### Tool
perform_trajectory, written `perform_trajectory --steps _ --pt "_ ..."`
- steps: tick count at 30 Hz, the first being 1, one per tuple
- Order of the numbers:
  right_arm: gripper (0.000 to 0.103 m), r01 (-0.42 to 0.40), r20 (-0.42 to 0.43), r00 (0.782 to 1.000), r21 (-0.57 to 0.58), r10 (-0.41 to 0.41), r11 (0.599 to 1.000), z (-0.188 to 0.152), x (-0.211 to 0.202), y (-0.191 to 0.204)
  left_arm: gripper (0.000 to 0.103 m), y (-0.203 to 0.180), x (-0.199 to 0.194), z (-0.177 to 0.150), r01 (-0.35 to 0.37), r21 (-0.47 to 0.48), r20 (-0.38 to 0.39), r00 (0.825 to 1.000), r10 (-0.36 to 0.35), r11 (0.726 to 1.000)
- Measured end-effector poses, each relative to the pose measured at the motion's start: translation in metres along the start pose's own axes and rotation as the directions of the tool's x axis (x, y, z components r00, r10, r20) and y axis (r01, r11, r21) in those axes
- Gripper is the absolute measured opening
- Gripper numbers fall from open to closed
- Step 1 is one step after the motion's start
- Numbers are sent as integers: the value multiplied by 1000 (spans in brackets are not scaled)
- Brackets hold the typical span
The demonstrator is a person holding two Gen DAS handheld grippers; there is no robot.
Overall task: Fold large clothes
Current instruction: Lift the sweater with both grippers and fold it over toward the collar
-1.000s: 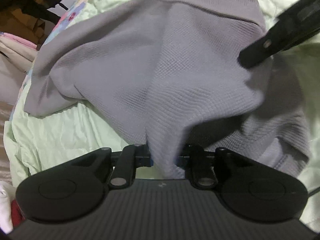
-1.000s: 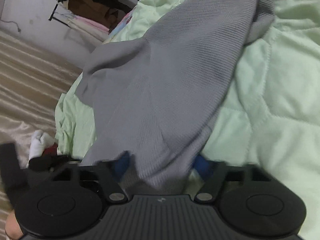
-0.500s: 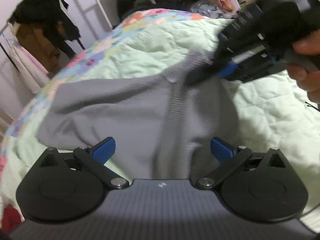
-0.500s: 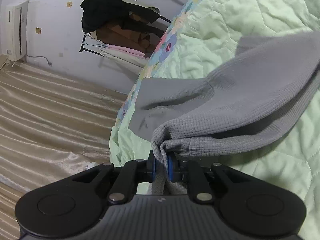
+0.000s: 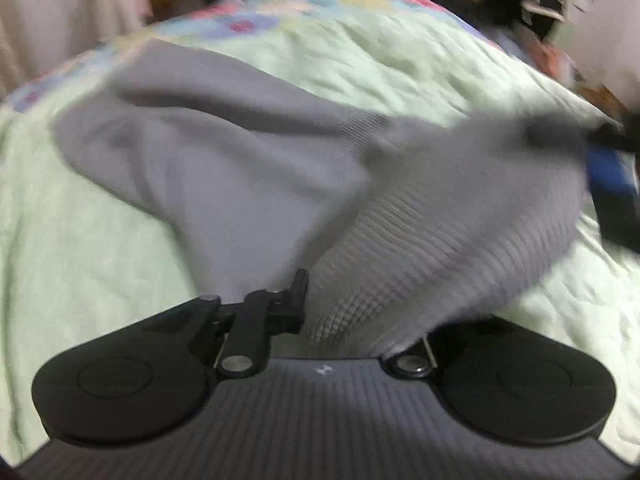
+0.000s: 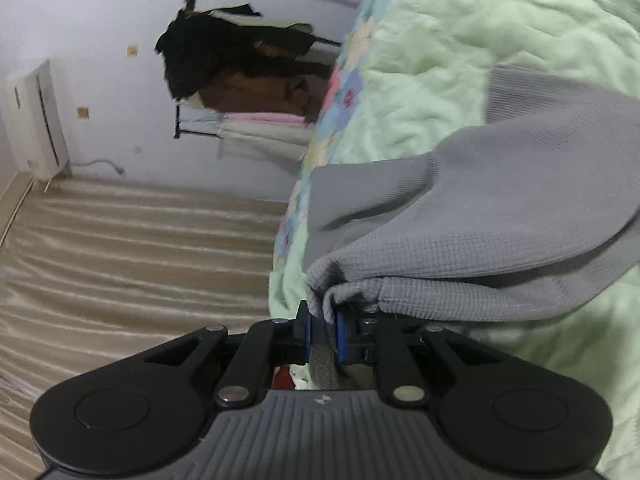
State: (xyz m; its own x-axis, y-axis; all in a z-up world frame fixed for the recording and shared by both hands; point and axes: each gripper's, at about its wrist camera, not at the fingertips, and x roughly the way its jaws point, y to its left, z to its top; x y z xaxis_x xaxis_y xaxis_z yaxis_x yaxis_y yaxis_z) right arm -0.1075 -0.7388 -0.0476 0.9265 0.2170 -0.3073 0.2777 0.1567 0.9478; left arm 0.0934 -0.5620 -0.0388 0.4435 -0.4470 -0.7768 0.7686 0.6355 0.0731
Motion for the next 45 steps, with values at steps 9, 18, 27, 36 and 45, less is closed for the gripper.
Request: perform_trajectory --steps 9,18,27,36,45 --pt "75 97 137 982 220 -129 971 -46 -38 -83 15 20 -10 0 14 -6 70 997 -14 1000" --pt "91 314 306 893 103 -331 944 -11 -24 -65 15 22 -26 -2 50 -13 90 995 -48 999" --pt "6 372 415 841 22 -348 928 -5 27 -65 15 43 -14 -4 60 -25 96 994 -57 998" --pt "5 225 337 937 -366 -96 903 68 119 90 15 144 -67 106 -236 -69 290 925 245 969" --pt "5 -234 266 840 -610 474 757 35 46 277 16 143 -298 97 -326 -40 620 733 280 944"
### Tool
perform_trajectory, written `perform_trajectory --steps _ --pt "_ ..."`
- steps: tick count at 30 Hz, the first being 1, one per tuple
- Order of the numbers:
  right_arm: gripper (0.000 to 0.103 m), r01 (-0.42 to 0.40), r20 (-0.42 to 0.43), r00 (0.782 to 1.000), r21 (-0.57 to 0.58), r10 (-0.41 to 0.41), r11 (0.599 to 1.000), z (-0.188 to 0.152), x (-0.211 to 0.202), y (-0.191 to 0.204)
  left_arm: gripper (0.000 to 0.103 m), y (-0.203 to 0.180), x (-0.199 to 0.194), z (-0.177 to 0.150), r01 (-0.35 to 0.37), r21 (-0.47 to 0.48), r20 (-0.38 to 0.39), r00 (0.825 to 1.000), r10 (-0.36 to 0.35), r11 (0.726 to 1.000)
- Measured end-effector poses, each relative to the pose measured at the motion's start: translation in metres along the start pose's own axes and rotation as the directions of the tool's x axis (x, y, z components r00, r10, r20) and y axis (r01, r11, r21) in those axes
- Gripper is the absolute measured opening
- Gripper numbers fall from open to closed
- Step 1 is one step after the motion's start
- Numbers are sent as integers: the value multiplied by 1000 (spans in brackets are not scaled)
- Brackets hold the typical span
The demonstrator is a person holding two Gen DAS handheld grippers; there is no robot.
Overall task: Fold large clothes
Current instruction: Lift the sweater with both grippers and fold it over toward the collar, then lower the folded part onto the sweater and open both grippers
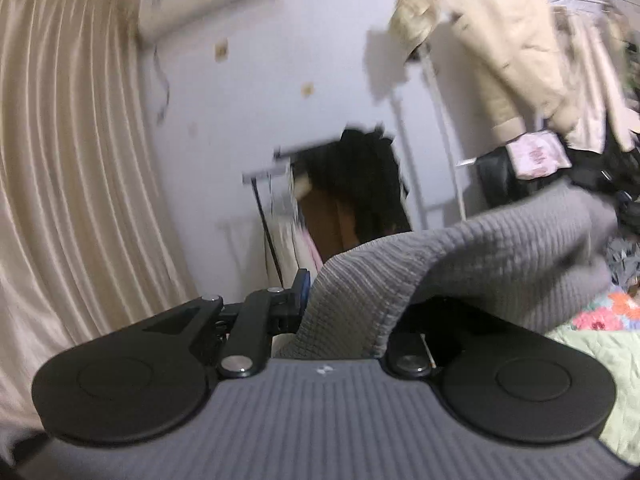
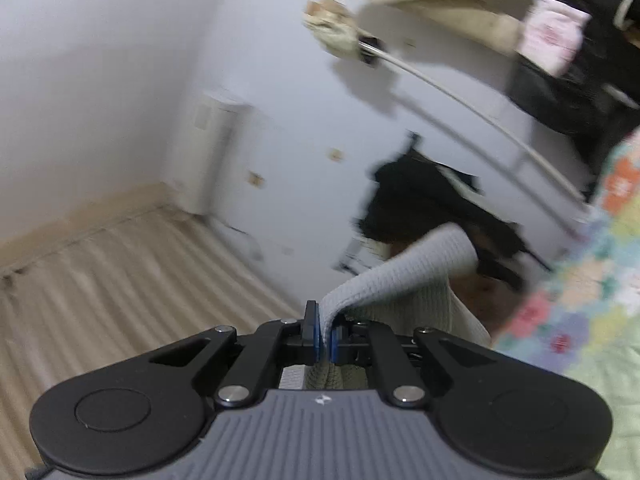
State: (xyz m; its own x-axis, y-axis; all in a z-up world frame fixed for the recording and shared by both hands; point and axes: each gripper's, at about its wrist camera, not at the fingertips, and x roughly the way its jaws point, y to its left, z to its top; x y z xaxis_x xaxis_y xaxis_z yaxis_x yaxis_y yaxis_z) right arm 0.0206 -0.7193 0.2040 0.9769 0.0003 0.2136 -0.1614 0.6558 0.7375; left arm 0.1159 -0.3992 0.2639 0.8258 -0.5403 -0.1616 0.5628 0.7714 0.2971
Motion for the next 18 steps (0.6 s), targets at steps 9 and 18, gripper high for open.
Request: perform_trajectory --steps 9,18 --pt "5 248 -248 947 164 -204 955 -71 -144 -63 17 -76 -67 -160 237 -94 -404 878 -254 967" --pt "5 535 -435 806 244 -402 809 -160 -187 -169 18 -95 0 -231 314 -194 -587 722 -366 930"
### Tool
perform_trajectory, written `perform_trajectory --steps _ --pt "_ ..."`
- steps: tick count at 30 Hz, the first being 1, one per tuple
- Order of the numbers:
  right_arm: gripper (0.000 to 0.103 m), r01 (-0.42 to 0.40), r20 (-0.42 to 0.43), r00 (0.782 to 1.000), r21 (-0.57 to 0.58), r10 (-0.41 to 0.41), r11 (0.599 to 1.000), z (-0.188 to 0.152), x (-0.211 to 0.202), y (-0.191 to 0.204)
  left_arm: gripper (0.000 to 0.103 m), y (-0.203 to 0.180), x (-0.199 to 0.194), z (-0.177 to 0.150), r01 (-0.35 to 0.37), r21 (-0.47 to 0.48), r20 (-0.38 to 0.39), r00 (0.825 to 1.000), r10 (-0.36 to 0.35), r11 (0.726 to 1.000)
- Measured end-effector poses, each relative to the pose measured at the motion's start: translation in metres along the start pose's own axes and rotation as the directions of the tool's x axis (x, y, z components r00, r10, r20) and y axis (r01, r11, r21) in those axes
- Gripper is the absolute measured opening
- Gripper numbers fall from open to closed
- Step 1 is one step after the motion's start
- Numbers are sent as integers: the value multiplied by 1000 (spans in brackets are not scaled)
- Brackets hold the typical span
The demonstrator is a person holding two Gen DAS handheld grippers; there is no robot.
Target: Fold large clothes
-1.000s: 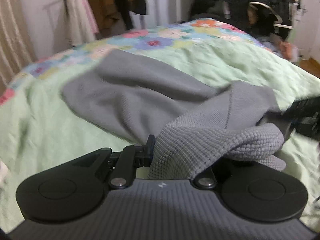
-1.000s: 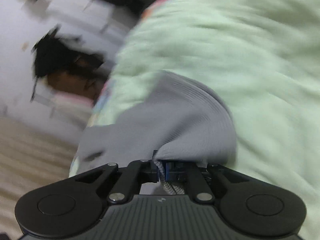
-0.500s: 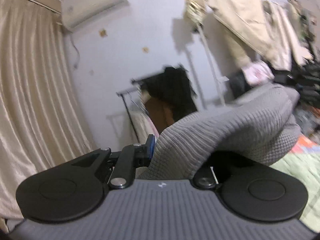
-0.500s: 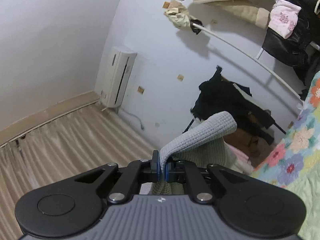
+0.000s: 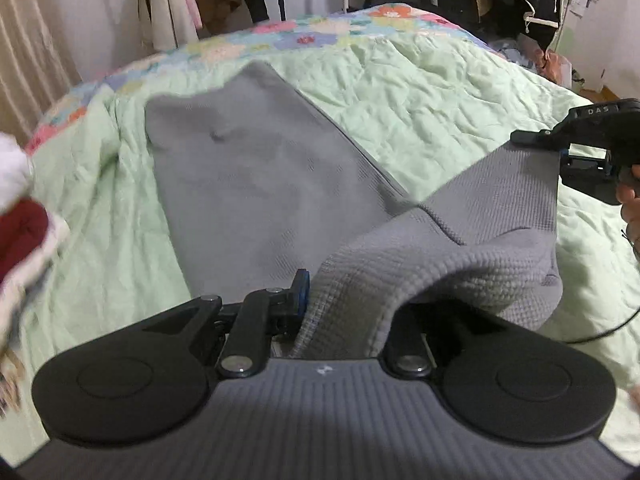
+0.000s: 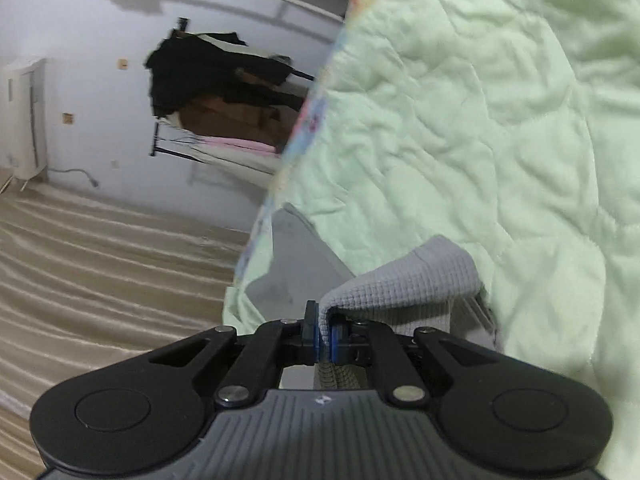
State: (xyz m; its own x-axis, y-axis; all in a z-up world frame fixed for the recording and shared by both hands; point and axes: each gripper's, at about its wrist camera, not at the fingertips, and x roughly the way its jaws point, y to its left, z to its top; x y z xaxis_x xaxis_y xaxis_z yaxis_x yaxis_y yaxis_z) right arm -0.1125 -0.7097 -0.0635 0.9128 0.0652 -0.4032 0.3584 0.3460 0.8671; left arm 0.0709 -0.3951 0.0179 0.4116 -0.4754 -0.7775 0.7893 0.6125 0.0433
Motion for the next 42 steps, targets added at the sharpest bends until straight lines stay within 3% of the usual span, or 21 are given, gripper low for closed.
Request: perform_trajectory --steps 4,7,9,11,13,14,16,18,21,24,27,29,31,34,37,39,40,41,42 --pt "5 -15 -11 1000 -67 14 998 33 40 33 23 47 28 62 -21 -9 39 999 21 1000" --pt "5 -21 -20 1000 -144 18 989 74 93 77 25 91 62 114 -35 -50 65 997 38 998" --pt "5 -24 -24 1000 -175 20 984 95 120 101 42 124 101 150 -66 -97 76 994 73 993" --pt "5 8 8 1000 -197 -6 980 124 169 124 90 151 137 171 -133 -133 90 985 146 982" --pt "9 45 43 998 -210 -37 977 142 209 133 100 182 177 179 -217 -199 84 968 238 956" --pt "17 85 78 994 -196 -71 977 148 231 132 100 199 195 173 -244 -261 33 965 262 934" --pt "30 164 51 986 -172 -158 971 151 265 122 100 227 217 155 -253 -376 -40 965 257 891" --pt "37 191 43 982 -190 -186 963 138 266 115 100 247 213 120 -199 -484 -17 976 218 852" --pt "49 207 16 978 -241 -209 948 114 255 108 100 255 186 69 -122 -551 63 980 187 825" --pt "51 210 -28 974 -276 -226 938 86 230 98 100 248 163 30 -24 -526 110 989 96 850" --pt "51 177 -106 967 -368 -230 913 58 212 93 100 238 153 16 63 -454 121 993 -9 889" --pt "51 160 -144 957 -468 -253 869 35 208 94 102 228 150 11 99 -429 153 988 -36 898" --pt "51 152 -148 951 -538 -271 829 24 211 100 102 221 154 12 106 -414 137 989 -53 904" --pt "50 141 -146 945 -624 -292 769 8 217 109 102 212 155 15 26 -409 89 996 11 912" --pt "50 181 -155 922 -640 -356 747 2 224 117 102 220 144 14 -59 -470 32 996 83 881" --pt "50 178 -183 919 -597 -349 782 5 214 123 102 232 129 8 -165 -507 -63 986 154 846" --pt "50 176 -196 919 -573 -343 800 8 208 125 102 236 124 6 -226 -499 -107 974 200 836" --pt "51 169 -206 922 -545 -327 821 13 199 127 102 241 116 3 -334 -459 -174 943 285 823" --pt "51 171 -215 921 -522 -324 835 19 191 127 102 245 106 1 -469 -385 -253 882 398 795"
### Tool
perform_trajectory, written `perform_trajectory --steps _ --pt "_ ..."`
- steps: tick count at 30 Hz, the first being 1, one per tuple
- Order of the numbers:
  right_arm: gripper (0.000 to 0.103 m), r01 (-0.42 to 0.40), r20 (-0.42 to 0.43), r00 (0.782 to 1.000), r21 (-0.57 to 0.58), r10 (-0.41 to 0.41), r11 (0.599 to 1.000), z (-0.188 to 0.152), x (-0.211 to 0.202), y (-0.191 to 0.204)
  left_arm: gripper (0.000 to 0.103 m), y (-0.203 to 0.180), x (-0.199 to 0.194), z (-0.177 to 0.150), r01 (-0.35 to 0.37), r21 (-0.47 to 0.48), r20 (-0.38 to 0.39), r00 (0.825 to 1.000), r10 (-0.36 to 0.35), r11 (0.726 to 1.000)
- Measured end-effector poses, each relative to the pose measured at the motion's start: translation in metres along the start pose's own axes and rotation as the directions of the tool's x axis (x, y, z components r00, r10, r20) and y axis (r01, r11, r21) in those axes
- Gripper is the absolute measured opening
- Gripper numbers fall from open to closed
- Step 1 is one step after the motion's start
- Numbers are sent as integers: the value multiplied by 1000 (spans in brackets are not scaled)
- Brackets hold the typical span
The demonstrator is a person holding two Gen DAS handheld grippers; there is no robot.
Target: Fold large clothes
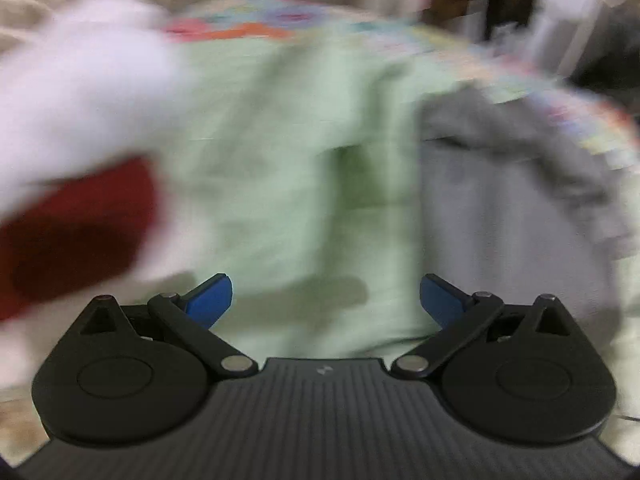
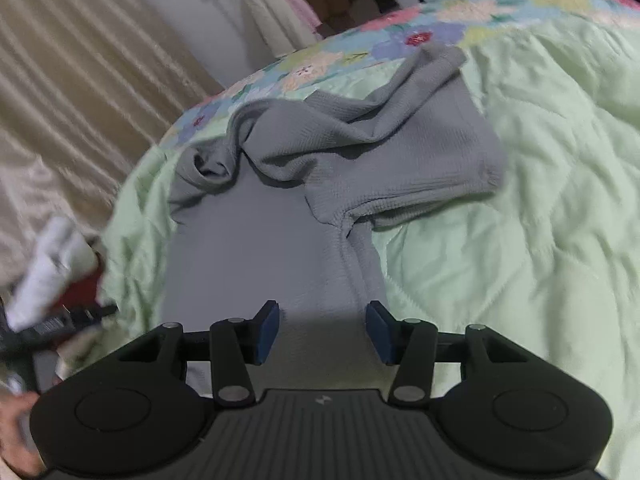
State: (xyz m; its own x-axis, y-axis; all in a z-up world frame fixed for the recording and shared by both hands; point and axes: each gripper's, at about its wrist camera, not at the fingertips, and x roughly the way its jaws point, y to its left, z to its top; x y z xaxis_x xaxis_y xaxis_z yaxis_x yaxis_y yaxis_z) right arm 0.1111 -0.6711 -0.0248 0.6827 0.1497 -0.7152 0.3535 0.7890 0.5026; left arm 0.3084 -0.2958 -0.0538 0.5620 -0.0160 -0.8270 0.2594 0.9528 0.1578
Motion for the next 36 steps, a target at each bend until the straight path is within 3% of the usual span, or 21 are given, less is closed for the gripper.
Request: perform_trajectory --steps 1,4,7,9,12,14,16,17,18,21,22,23,26,28,30,31,32,33,34,35,36 --pt "52 -7 -6 1000 26 7 1000 2 -9 -4 102 8 -5 -1 -99 29 -12 995 100 995" --pt "54 -27 -20 999 103 29 994 5 -38 -18 102 52 -35 2 -271 -17 3 963 271 962" --pt "54 -95 -43 993 206 106 974 4 -73 -35 103 108 -85 10 -274 -116 50 958 281 955" --pt "55 -163 -64 980 288 189 944 4 -92 -47 103 142 -115 19 -164 -156 55 983 175 974" --pt "62 -262 -47 953 360 298 895 8 -114 -61 103 167 -136 26 -63 -231 98 991 88 971" --pt "71 -235 -56 962 331 268 914 11 -108 -65 103 142 -117 24 53 -185 77 996 -39 981" --pt "71 -214 -46 970 291 237 932 7 -91 -66 103 106 -91 21 180 -121 39 983 -177 976" --pt "70 -202 -28 976 250 216 947 2 -72 -64 103 73 -72 14 298 -72 28 954 -297 952" --pt "70 -196 -21 978 231 206 953 -2 -64 -62 103 40 -53 6 419 -26 18 908 -419 907" --pt "65 -144 35 989 40 142 989 -21 -16 -37 103 -27 -8 -7 573 -13 -25 819 -573 819" --pt "65 -135 59 989 0 134 991 -25 -7 -31 103 -43 5 -10 601 -19 -41 798 -601 799" --pt "65 -106 86 990 -39 109 994 -27 5 -24 103 -56 19 -10 612 -36 -55 788 -613 790" --pt "65 -15 132 991 -86 26 996 -25 30 -15 103 -78 49 -12 607 -52 -93 788 -609 793" --pt "65 7 148 989 -120 11 993 -22 39 -12 103 -84 62 -17 599 -44 -95 794 -600 800" --pt "65 23 156 988 -158 2 987 -19 48 -10 100 -85 64 -23 607 -35 -83 790 -608 794" --pt "63 26 147 989 -185 1 982 -18 54 -8 91 -86 62 -25 610 -21 -74 789 -610 792" --pt "50 21 133 991 -202 6 979 -19 59 -6 68 -87 58 -28 614 6 -65 788 -613 789" --pt "42 19 125 992 -211 8 977 -19 61 -5 58 -89 54 -31 613 29 -57 790 -611 790" --pt "22 34 125 992 -239 -4 970 -22 63 -1 46 -91 52 -33 607 40 -51 795 -605 794" --pt "9 49 126 992 -268 -16 962 -24 65 3 40 -98 47 -36 576 69 -25 817 -576 815" --pt "9 39 136 991 -264 -3 964 -25 64 2 38 -108 41 -39 522 109 19 850 -527 846"
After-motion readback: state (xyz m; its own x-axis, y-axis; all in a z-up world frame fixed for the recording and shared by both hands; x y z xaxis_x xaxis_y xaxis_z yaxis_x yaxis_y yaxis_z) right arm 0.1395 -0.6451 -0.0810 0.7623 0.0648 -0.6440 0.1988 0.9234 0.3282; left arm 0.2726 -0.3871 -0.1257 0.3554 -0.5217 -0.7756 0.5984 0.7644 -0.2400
